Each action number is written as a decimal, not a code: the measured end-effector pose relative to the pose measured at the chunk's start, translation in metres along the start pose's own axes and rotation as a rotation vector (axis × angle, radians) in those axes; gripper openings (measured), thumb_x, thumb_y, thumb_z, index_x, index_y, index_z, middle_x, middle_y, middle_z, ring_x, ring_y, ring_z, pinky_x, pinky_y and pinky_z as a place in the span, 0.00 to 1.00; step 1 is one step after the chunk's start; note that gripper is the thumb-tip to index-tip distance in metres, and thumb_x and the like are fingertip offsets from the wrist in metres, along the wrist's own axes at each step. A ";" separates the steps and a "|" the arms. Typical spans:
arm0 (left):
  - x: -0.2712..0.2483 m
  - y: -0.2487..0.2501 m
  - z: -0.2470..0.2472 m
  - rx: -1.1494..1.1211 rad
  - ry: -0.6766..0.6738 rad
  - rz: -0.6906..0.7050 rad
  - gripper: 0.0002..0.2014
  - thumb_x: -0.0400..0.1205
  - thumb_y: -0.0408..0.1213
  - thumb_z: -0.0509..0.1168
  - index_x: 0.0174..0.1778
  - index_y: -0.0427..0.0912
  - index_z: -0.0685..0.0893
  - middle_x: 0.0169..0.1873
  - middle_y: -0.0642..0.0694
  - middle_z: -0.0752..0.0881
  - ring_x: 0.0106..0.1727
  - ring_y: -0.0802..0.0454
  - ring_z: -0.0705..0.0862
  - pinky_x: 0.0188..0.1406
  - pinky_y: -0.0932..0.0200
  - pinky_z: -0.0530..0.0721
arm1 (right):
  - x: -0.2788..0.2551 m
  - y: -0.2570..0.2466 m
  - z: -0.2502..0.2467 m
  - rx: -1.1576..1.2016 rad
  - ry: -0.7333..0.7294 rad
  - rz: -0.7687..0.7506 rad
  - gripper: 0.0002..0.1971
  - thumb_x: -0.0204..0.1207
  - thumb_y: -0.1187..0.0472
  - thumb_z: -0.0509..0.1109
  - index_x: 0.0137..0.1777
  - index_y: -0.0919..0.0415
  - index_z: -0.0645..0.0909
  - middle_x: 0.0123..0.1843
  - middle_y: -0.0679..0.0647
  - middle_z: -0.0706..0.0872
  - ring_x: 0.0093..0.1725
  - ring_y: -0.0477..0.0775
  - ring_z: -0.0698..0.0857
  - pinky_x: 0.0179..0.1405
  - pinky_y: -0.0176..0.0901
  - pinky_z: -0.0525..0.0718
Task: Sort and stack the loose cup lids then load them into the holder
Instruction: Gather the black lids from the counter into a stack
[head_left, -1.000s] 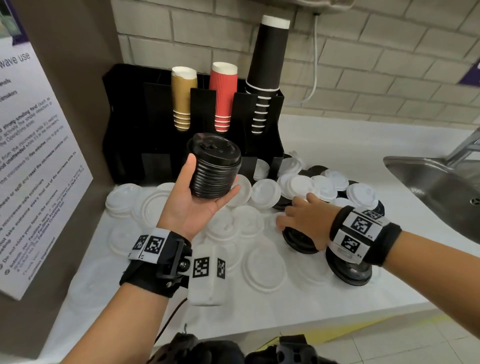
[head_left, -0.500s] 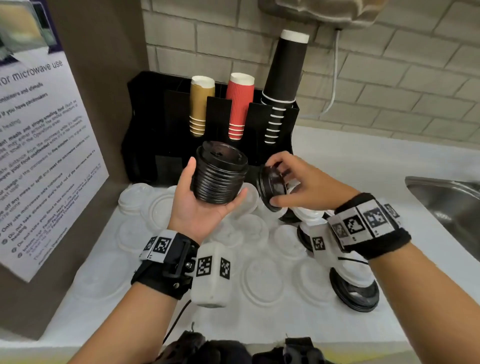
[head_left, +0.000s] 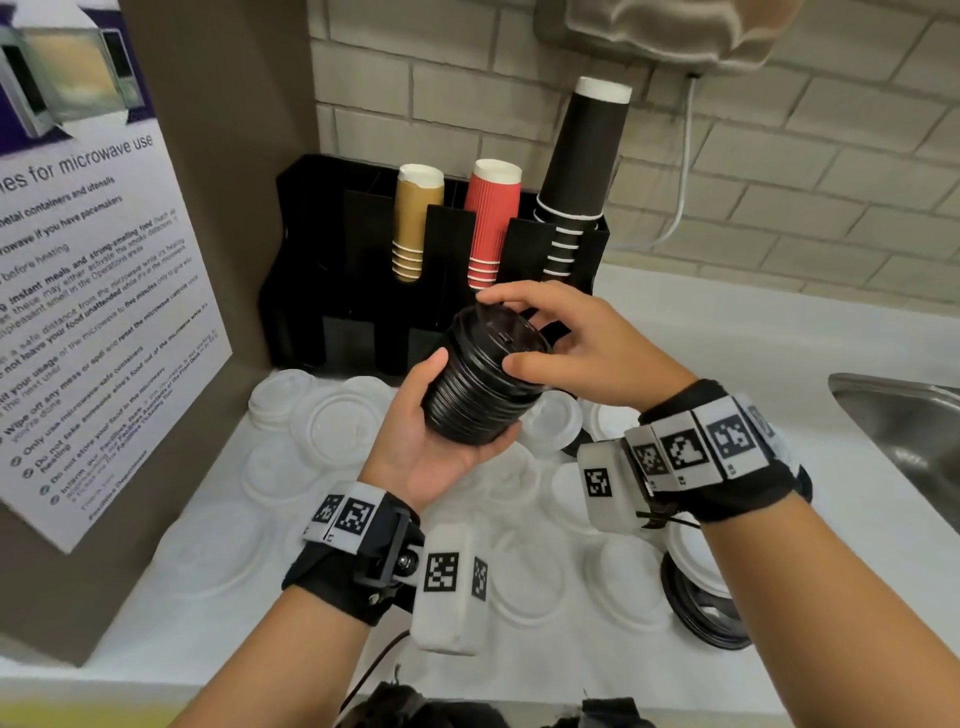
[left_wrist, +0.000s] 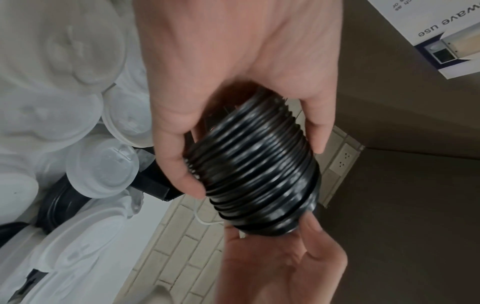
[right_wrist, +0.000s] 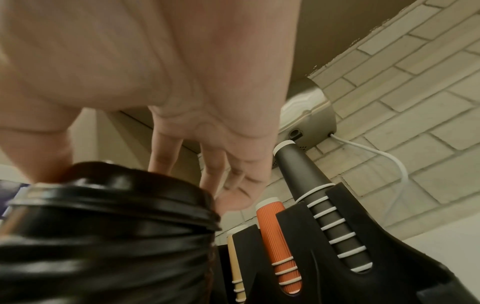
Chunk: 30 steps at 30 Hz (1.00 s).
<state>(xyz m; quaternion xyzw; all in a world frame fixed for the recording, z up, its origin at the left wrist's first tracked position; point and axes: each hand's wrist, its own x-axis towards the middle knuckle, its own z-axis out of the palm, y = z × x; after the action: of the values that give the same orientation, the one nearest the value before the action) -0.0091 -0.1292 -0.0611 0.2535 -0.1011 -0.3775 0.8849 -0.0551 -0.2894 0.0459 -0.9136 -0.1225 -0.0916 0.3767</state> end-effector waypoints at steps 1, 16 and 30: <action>0.000 -0.001 0.000 0.005 0.000 0.000 0.23 0.71 0.53 0.71 0.55 0.41 0.91 0.57 0.37 0.88 0.56 0.42 0.88 0.52 0.46 0.87 | 0.001 0.000 -0.001 -0.008 -0.019 -0.003 0.27 0.71 0.64 0.76 0.69 0.45 0.78 0.62 0.52 0.79 0.52 0.39 0.79 0.49 0.29 0.77; 0.003 -0.001 0.004 -0.001 0.000 0.032 0.25 0.71 0.56 0.71 0.56 0.42 0.91 0.60 0.37 0.87 0.60 0.41 0.87 0.54 0.46 0.86 | 0.001 0.001 -0.010 -0.051 -0.006 0.052 0.24 0.73 0.50 0.75 0.68 0.42 0.76 0.61 0.48 0.78 0.56 0.42 0.80 0.49 0.27 0.78; -0.009 0.026 -0.005 -0.053 0.053 0.148 0.33 0.70 0.54 0.71 0.70 0.42 0.81 0.69 0.35 0.82 0.69 0.37 0.82 0.56 0.42 0.85 | 0.013 0.090 0.032 -1.065 -0.530 0.399 0.43 0.63 0.44 0.79 0.76 0.48 0.61 0.72 0.54 0.74 0.72 0.60 0.68 0.69 0.59 0.70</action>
<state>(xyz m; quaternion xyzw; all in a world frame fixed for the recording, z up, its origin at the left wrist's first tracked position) 0.0026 -0.1051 -0.0520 0.2316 -0.0860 -0.3066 0.9192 -0.0141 -0.3262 -0.0335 -0.9730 0.0235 0.1615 -0.1635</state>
